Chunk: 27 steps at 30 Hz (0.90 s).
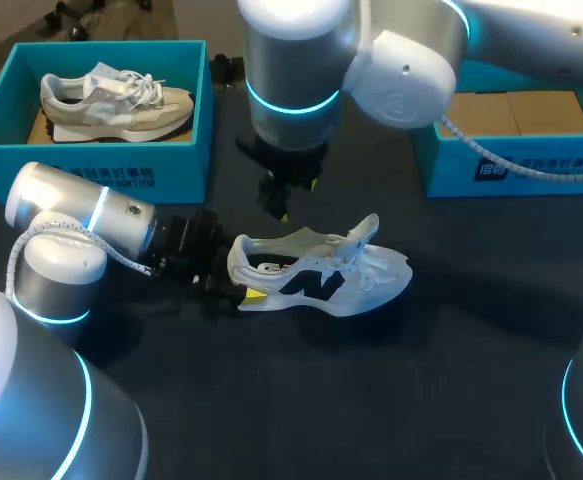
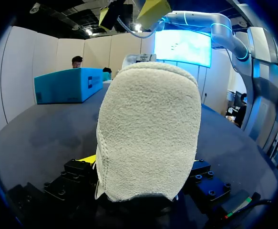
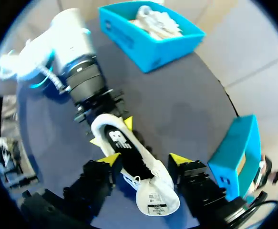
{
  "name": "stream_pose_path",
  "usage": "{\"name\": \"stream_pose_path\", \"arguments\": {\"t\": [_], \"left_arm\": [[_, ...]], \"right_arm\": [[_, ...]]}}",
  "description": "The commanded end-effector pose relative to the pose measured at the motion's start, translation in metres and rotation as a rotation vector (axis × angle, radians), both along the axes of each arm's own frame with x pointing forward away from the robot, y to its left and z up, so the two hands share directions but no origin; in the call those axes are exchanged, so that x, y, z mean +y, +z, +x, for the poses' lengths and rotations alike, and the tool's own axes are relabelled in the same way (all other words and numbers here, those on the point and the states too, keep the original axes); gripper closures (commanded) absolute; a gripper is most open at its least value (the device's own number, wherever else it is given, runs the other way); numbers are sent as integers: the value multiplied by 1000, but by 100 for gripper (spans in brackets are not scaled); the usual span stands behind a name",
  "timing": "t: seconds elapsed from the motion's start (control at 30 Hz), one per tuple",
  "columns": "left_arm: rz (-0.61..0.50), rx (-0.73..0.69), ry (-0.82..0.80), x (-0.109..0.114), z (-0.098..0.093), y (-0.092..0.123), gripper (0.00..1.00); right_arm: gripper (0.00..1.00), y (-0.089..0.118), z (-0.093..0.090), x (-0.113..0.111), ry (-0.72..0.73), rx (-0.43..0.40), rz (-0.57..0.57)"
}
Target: Take the shoe out of the shoebox, open the shoe tongue, remove and reinsert the insole, then place the shoe into the shoebox
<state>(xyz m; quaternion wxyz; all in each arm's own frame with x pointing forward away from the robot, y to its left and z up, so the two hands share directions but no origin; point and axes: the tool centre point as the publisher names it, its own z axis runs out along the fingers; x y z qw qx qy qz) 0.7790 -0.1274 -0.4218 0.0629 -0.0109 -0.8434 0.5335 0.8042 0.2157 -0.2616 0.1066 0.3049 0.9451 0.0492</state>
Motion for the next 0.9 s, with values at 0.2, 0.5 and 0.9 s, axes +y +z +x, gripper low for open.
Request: {"name": "stream_pose_path", "arguments": {"t": [0.2, 0.5, 0.9], "left_arm": [[2, 0, 2, -1, 0, -5, 100], [2, 0, 2, -1, 0, -5, 100], [2, 0, 2, -1, 0, -5, 100]], "right_arm": [[100, -13, -11, -8, 231, 176, 67], [100, -23, -26, -5, 285, 291, 38], [100, -37, -41, 1, 322, 340, 7]]}}
